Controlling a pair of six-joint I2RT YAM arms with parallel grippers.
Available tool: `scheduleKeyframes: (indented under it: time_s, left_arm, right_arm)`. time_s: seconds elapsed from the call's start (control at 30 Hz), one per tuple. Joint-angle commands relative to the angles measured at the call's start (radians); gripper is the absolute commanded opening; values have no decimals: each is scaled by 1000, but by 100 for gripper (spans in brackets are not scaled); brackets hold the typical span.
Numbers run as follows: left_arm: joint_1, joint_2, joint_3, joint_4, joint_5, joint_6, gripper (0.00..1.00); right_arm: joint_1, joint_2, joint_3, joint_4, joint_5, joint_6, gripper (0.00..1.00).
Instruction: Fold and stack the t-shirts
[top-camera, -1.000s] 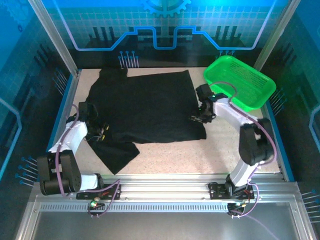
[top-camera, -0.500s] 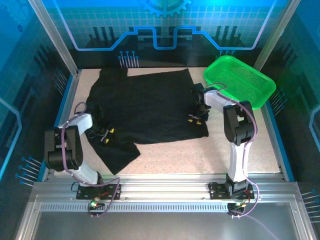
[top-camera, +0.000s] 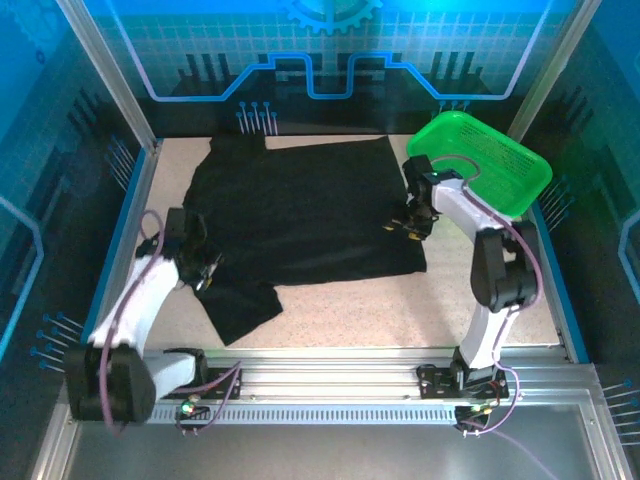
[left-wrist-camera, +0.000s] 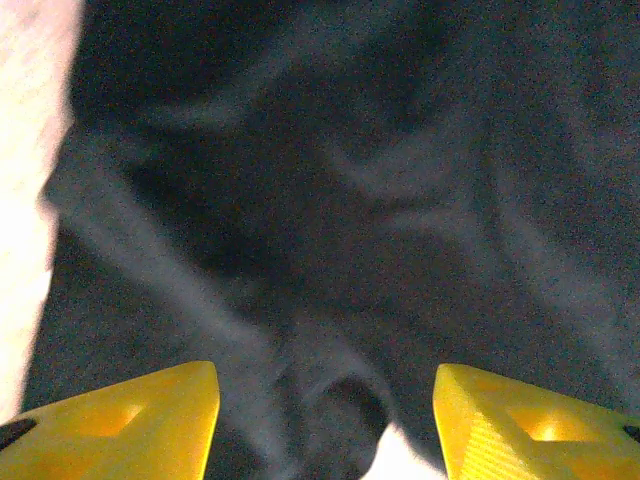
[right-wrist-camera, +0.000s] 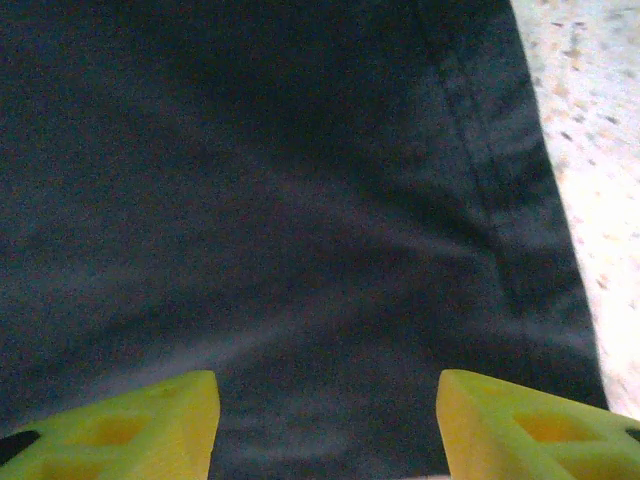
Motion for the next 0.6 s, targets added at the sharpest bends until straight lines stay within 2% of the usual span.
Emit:
scheduleKeyframes:
  time_s: [0.0, 0.1, 0.2, 0.37, 0.5, 0.57]
  left_arm:
    - [-47, -128, -153, -253, 15, -134, 58]
    - [-76, -239, -232, -318, 50, -191, 56]
    - [-92, -276, -291, -325, 72, -216, 57]
    - [-117, -220, -356, -167, 106, -248, 57]
    - [-144, -104, -388, -56, 123, -268, 48]
    - [-157, -55, -388, -36, 97, -254, 45]
  right_arm:
    - [9, -111, -102, -7, -23, -5, 62]
    - [1, -188, -201, 22, -51, 7, 62]
    - [-6, -231, -267, 37, -72, 13, 62]
    - [-8, -249, -313, 51, -80, 12, 62]
    - [-45, -251, -352, 68, -91, 20, 62]
    - [-80, -257, -373, 81, -97, 23, 62]
